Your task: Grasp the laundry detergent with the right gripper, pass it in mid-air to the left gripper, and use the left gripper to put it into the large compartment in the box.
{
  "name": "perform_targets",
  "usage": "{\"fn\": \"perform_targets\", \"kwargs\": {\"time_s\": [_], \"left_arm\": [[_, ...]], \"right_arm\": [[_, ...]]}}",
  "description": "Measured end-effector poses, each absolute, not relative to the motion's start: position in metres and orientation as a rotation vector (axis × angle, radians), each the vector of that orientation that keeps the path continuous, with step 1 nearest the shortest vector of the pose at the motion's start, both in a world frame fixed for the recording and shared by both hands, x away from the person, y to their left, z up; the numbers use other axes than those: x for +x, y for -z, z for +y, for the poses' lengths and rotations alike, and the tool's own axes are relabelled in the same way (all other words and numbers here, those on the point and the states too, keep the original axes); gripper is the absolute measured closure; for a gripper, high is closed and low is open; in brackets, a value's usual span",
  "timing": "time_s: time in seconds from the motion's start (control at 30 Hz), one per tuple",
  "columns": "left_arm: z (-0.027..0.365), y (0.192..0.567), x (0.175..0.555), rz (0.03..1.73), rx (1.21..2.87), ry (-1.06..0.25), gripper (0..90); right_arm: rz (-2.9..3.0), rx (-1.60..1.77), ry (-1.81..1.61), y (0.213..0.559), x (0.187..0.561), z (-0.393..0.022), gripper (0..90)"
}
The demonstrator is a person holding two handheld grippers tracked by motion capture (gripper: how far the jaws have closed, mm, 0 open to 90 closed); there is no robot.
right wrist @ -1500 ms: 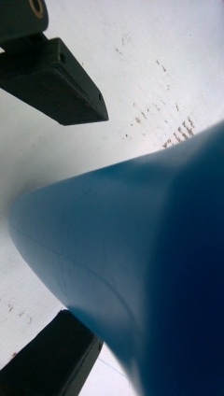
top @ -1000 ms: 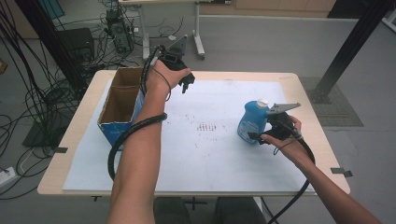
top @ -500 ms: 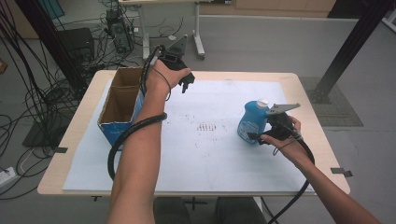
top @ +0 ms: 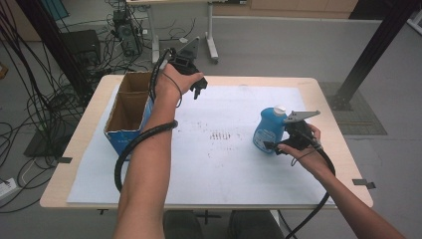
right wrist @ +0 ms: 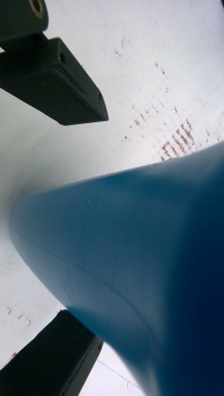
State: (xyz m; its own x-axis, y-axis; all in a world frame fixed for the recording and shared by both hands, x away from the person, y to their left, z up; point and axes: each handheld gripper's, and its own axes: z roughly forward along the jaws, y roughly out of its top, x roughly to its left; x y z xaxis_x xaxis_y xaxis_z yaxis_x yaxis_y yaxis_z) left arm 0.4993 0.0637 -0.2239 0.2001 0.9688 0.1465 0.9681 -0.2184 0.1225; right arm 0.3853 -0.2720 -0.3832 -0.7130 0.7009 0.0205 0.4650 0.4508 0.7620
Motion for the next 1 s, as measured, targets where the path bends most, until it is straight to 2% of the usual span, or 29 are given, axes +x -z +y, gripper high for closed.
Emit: {"fn": "perform_targets", "kwargs": {"time_s": [1.0], "left_arm": [[0.0618, 0.2246, 0.4988, 1.958, 2.434, -0.293, 6.0]], "right_arm": [[2.395, 1.0, -1.141, 0.3851, 0.3839, -0.2729, 3.2]]}}
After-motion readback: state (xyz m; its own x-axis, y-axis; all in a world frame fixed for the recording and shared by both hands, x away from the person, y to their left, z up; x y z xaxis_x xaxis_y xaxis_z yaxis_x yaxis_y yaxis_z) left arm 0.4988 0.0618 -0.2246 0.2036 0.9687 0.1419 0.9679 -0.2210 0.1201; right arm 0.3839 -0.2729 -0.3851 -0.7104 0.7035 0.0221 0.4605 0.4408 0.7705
